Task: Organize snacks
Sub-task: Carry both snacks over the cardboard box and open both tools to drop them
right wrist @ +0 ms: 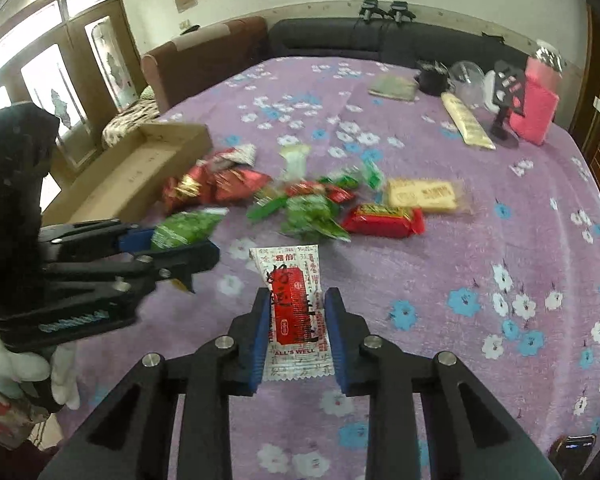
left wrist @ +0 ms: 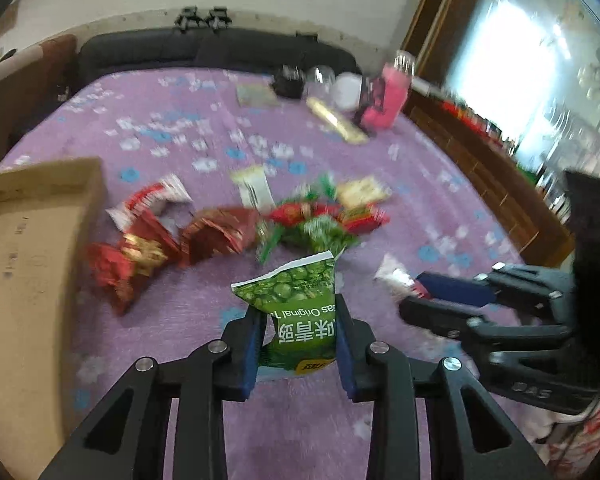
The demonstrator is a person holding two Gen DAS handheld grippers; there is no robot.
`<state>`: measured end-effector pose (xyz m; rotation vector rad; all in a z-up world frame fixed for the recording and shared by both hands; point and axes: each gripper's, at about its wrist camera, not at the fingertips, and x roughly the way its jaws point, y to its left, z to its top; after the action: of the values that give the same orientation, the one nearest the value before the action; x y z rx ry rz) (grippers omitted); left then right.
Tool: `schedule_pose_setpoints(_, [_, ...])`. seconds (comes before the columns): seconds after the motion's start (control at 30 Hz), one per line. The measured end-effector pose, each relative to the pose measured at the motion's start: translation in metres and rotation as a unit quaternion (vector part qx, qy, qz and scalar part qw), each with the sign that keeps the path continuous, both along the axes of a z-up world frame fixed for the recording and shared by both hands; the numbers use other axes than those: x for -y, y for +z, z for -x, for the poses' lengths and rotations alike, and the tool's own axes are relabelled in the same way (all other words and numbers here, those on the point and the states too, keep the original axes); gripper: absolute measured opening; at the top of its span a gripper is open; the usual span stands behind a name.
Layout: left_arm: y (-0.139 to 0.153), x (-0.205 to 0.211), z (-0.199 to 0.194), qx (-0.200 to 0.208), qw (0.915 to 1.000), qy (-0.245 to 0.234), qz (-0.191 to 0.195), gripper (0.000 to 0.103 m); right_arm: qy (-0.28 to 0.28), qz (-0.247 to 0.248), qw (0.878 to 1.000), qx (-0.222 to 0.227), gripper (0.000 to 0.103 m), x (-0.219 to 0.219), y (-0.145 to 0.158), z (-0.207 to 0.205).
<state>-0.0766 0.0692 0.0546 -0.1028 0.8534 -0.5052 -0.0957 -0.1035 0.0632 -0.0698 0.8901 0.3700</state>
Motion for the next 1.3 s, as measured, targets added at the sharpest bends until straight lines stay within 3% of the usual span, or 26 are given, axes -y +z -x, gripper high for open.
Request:
schedule_pose_setpoints(0.1, [0.022,-0.032,0.015,0.023,0.9992,0.030,0.012,0.033,0.020,-0.017,1.000,0.006,0.026,-0.018,0.012,0.003])
schedule_pose_setpoints(0.23, [0.034,-0.085,0.031,0.045,0.9943,0.095,-0.018,0.033,0.055,-0.049,0.997,0.004,0.026,-0.056,0.026,0.001])
schedule_pose_setpoints(0.47, [0.017,-0.197,0.044,0.025,0.9703,0.231,-0.069,0.033,0.125,-0.086,0.988,-0.031,0.027,-0.154,0.024,-0.013])
schedule_pose_setpoints(0.57, [0.003,-0.230,0.046,0.010,0.9622,0.263,-0.071,0.033,0.147,-0.088,0.984,-0.054,0.027,-0.198,0.011,-0.018])
schedule_pose_setpoints(0.67, [-0.011,-0.250,0.043,-0.008,0.9583,0.277,-0.069,0.033,0.158,-0.078,0.981,-0.075,0.027,-0.235,-0.006,-0.022])
schedule_pose_setpoints(0.87, [-0.025,-0.261,0.039,-0.022,0.9587,0.278,-0.057,0.034,0.173,-0.048,0.979,-0.093,0.027,-0.284,-0.032,-0.023])
schedule_pose_setpoints(1.07, [-0.015,-0.261,0.043,-0.006,0.9605,0.274,-0.047,0.036,0.170,-0.026,0.982,-0.076,0.028,-0.296,-0.034,-0.017])
schedule_pose_setpoints(1.3, [0.015,-0.252,0.055,0.035,0.9594,0.277,-0.040,0.049,0.163,-0.045,0.985,-0.040,0.031,-0.279,-0.013,-0.011])
